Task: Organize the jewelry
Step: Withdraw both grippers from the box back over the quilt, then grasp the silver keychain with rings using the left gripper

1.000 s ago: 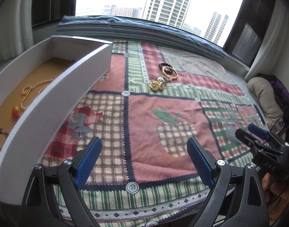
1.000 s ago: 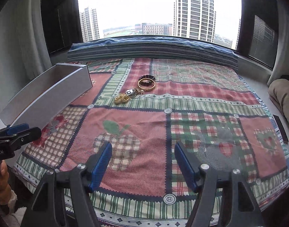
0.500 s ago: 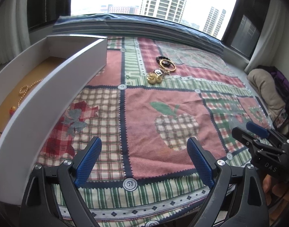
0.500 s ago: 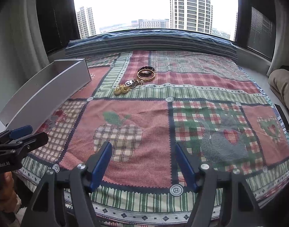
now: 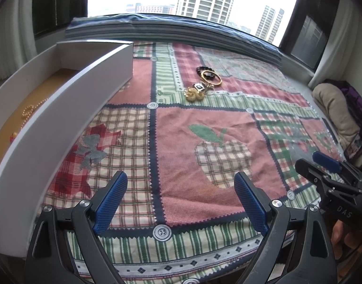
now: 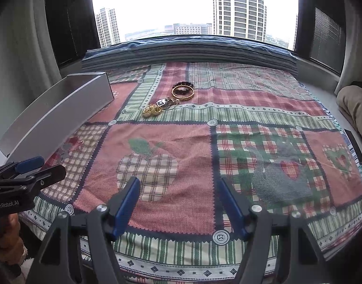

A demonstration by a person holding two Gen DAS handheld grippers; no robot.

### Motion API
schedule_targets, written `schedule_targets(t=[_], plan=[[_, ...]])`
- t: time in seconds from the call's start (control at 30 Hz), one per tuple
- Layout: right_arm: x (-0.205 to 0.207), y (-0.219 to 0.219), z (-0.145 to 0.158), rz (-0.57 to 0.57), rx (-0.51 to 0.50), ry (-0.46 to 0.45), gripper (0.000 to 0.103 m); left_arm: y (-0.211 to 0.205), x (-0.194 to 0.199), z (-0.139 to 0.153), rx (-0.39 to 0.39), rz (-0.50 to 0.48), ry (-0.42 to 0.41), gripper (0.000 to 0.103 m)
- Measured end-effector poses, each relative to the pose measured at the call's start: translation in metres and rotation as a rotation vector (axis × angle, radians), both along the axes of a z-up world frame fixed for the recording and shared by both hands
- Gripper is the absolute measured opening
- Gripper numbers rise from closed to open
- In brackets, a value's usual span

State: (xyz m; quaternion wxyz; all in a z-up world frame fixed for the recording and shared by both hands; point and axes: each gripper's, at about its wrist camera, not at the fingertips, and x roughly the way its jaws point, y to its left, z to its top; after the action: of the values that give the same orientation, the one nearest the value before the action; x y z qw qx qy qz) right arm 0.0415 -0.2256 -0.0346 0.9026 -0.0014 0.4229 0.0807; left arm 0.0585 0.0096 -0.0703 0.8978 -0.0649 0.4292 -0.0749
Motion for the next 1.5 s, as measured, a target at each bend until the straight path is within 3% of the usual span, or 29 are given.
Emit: schedule_targets(t=[0.47,0.77,1.07,1.43,1.5], plan=[[0.006,-0.007,0.0,-0.007,-0.003,-0.005,0.07,-0.003,0.012,-0.005,0.012,-0.001,0.02,0.092],[0.012,-0.019,-0.007,-0.026,0.01,0.009,0.07,0.003,0.044,0.006,0.038,-0.014,0.024,0.092],[0.024,-0.03,-0.019,-0.043,0.036,0.034,0.07,-0.017,0.107,0.016,0.084,-0.14,0.041,0.094],[0.026,-0.046,-0.028,-0.07,0.056,0.056,0.07,-0.072,0.204,-0.008,0.115,-0.317,0.05,0.092],[0.026,-0.048,-0.029,-0.075,0.06,0.06,0.07,-0.084,0.222,-0.018,0.127,-0.345,0.061,0.086]])
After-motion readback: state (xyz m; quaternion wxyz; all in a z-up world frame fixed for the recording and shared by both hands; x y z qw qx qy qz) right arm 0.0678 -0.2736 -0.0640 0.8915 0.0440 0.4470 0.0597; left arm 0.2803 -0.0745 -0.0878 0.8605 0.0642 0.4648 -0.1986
